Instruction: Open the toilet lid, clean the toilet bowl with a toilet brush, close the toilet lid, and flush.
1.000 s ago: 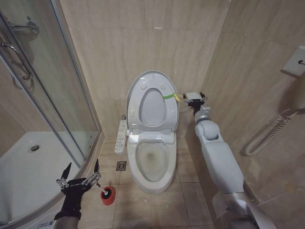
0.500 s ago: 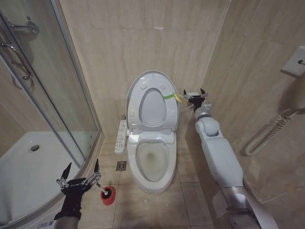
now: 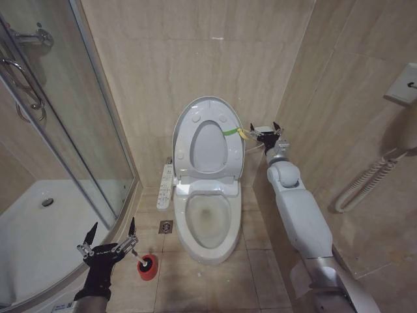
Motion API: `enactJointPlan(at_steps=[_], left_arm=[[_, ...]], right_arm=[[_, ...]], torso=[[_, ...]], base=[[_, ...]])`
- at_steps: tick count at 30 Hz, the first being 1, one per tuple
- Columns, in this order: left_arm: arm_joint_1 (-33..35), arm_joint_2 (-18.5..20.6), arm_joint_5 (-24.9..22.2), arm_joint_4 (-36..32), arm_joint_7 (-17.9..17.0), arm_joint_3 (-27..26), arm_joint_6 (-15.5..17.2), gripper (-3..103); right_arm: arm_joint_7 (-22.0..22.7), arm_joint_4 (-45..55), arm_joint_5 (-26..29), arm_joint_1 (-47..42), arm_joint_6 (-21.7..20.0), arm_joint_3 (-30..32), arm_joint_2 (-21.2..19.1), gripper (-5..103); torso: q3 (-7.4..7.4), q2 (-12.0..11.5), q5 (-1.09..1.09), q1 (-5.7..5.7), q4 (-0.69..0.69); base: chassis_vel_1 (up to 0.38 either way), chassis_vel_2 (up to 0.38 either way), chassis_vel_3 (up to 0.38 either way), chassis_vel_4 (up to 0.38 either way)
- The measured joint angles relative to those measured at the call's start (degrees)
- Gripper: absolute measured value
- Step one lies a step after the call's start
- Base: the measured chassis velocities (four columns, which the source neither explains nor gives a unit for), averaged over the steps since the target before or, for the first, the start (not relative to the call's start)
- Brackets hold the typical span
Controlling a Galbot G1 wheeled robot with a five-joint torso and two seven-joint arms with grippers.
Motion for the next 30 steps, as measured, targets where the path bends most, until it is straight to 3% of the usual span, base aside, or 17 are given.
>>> enactJointPlan(at_steps=[12, 22, 30], left_arm=[[0.0, 0.0, 0.0, 0.0, 0.0, 0.0, 0.0, 100], [0.0, 0.0, 0.0, 0.0, 0.0, 0.0, 0.0, 100], [0.0, 0.0, 0.0, 0.0, 0.0, 0.0, 0.0, 100]], right_arm=[[-0.1, -1.0, 0.0, 0.9, 0.5, 0.0, 0.1, 100], [0.4, -3.4, 0.0, 1.6, 3.9, 0.2, 0.4, 100], [0.6, -8.6, 0.3, 7.4, 5.6, -0.4, -1.4, 100]], torso=[[-0.01, 0.0, 0.0, -0.02, -0.01], [0.03, 0.0, 0.01, 0.06, 0.0], [-0.01, 0.0, -0.01, -0.03, -0.01]], base=[[-0.019, 0.01, 0.011, -0.014], [-0.118, 0.099, 0.111, -0.101], [0.016, -0.022, -0.029, 0.022]])
